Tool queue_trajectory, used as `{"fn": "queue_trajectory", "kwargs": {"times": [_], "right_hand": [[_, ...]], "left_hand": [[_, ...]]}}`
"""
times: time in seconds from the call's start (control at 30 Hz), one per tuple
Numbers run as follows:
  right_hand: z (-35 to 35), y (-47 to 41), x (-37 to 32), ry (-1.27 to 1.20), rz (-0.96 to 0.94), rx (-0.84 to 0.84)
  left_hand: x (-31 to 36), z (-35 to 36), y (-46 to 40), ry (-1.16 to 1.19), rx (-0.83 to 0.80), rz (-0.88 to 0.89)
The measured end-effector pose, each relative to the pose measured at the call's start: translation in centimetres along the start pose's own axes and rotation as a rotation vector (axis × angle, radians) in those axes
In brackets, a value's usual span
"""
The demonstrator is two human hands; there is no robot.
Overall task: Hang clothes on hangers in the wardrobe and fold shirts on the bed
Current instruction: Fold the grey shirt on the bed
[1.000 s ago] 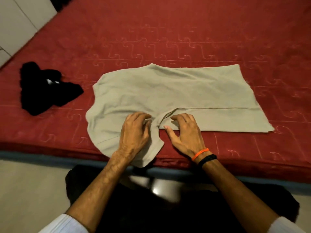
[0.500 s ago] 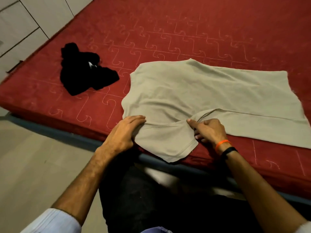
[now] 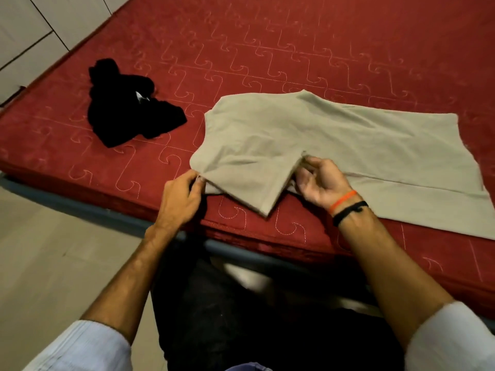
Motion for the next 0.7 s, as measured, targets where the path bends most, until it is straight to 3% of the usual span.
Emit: {"fn": "queue_trajectory", "kwargs": {"times": [0.07,0.17,0.23,0.3,0.43,0.53,0.7], "right_hand": [[0.6,-1.3,-0.4,-0.105,-0.114,-0.009],[0.7,-1.5,-0.5,0.171,-0.211,0.059],[0.0,-0.8,-1.1,0.539,-0.347,0.162],[0.3,0.6,-1.9,1.066,-0.508,0.242],[2.0,2.6,0.2,1.989,-0.787,0.045],[2.0,3.2,0.3,2.169,-0.856,0.063],[2.1,2.8,0.7,2.227,-0.812,0.105]], "left_hand": [[-1.1,0.1,-1.1,0.003,-0.006,-0.175],[-1.6,0.4,-1.9,-0.026,-0.014,-0.302],[-1.2,0.2,-1.6,-0.030,0.024,-0.311],[-0.9,0.3,-1.1,-0.031,0.071,-0.275],[-0.4,-0.4,-0.7,-0.033,0.188,-0.181],[-0.4,-1.9,-1.6,-0.131,0.240,-0.139],[-2.2,-1.0,-1.6,-0.182,0.150,-0.229]]}}
Point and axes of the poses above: each hand's wrist, its own y-axis away from the middle knuckle, its own z-axis out of the palm, x = y × z, the point moved 8 cm from there along -y, towards the middle knuckle, and after that the axes turned 11 degrees about -x, right-handed, at the moved point
